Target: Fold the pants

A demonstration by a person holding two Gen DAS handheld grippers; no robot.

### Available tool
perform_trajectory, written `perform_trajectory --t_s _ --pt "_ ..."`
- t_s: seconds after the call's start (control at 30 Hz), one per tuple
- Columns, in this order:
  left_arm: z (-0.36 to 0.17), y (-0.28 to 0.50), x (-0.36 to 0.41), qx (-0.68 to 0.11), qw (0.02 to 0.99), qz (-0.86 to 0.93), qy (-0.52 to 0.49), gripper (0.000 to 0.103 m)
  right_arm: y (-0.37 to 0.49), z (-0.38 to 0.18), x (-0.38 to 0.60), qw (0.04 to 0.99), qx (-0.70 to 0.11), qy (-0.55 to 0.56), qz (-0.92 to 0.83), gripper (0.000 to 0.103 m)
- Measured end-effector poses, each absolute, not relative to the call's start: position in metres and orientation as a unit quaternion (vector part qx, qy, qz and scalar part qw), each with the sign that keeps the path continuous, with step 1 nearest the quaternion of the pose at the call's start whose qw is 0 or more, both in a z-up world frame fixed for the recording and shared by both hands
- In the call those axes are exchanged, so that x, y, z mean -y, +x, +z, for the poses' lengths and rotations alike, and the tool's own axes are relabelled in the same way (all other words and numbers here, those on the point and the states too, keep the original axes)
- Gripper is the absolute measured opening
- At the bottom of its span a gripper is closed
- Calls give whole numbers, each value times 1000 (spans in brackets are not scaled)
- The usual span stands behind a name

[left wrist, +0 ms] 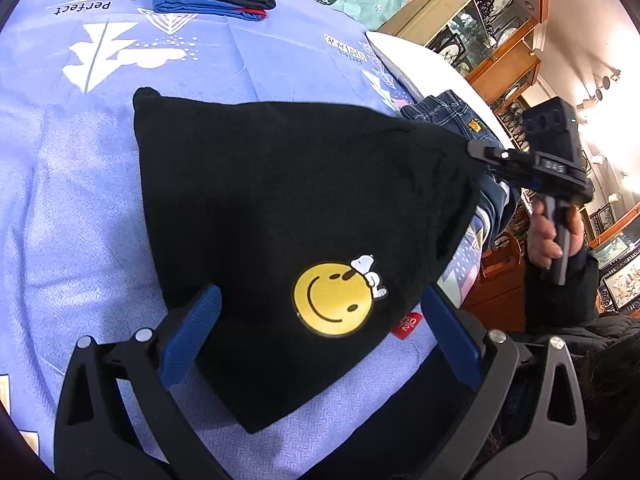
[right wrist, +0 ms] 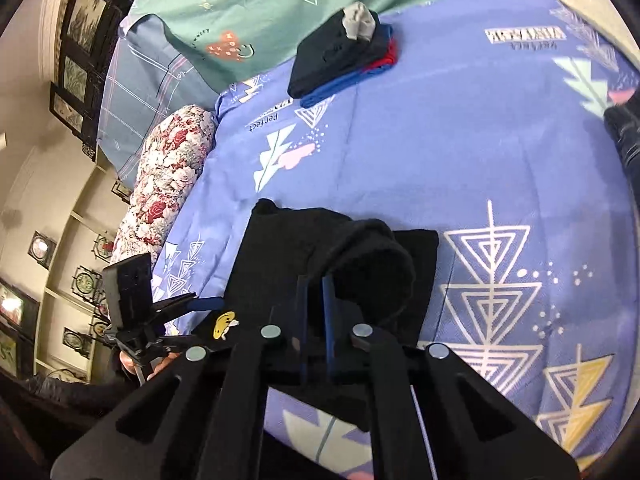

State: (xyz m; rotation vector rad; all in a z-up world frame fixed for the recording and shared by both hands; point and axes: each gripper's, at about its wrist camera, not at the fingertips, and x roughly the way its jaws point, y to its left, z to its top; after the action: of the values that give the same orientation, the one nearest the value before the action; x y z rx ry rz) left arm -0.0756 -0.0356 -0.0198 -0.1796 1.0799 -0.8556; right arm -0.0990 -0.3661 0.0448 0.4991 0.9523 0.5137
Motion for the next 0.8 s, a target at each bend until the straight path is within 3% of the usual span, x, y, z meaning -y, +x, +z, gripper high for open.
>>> perform_trajectory --t_s 0.1,0.33,0.53,0.67,0.8 --pt "-18 -78 37 -495 769 -397 -77 101 -106 43 368 829 -464 220 222 6" --pt "-22 -90 49 -505 758 -412 -22 101 -119 -19 372 784 -543 232 189 8" --pt "10 -98 51 -459 778 -428 -20 101 -113 20 376 827 -502 202 151 12" --pt "4 -103 72 -464 758 -458 3 101 -87 64 335 842 -451 186 233 12" --pt "-22 -103 77 -485 747 -454 3 101 -47 21 301 817 -511 158 214 14"
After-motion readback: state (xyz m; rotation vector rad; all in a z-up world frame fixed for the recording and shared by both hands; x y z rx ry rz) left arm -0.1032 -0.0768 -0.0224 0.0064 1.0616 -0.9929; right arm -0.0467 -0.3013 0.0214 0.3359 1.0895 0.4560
